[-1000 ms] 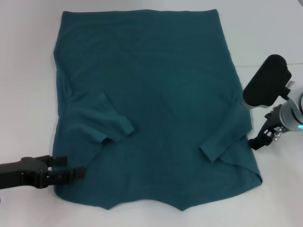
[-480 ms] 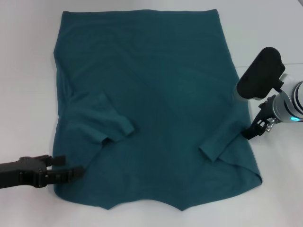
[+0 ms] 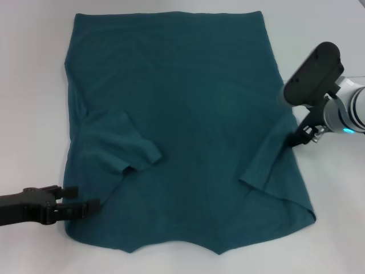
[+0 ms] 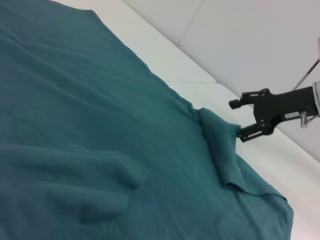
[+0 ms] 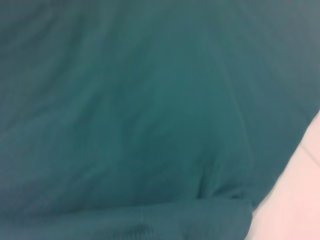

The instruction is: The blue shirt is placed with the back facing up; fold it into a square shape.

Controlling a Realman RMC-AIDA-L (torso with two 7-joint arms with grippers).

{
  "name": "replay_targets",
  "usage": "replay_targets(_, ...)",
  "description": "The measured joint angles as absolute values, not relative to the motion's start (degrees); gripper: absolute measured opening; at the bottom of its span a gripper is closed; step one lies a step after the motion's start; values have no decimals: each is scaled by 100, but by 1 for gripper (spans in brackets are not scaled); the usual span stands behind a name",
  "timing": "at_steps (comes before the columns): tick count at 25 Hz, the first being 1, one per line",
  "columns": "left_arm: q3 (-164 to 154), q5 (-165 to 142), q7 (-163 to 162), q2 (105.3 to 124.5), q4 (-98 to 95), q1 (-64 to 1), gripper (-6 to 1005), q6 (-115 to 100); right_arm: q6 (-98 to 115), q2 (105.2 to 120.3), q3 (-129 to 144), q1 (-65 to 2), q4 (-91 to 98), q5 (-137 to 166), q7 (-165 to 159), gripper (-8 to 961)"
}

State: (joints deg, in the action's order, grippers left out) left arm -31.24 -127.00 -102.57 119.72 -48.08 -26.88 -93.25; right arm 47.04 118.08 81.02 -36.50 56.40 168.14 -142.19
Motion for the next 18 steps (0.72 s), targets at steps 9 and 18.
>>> replay_targets(9, -3104, -12700, -10265, 11984, -4808, -2651, 915, -9337, 4258, 11955, 8159, -3846, 5606, 16808, -14205, 945)
replay_targets(18, -3085, -12700, -10262, 11988, -4808, -2637, 910, -9329, 3838, 12026, 8378, -4190, 5287, 16770, -14537, 945)
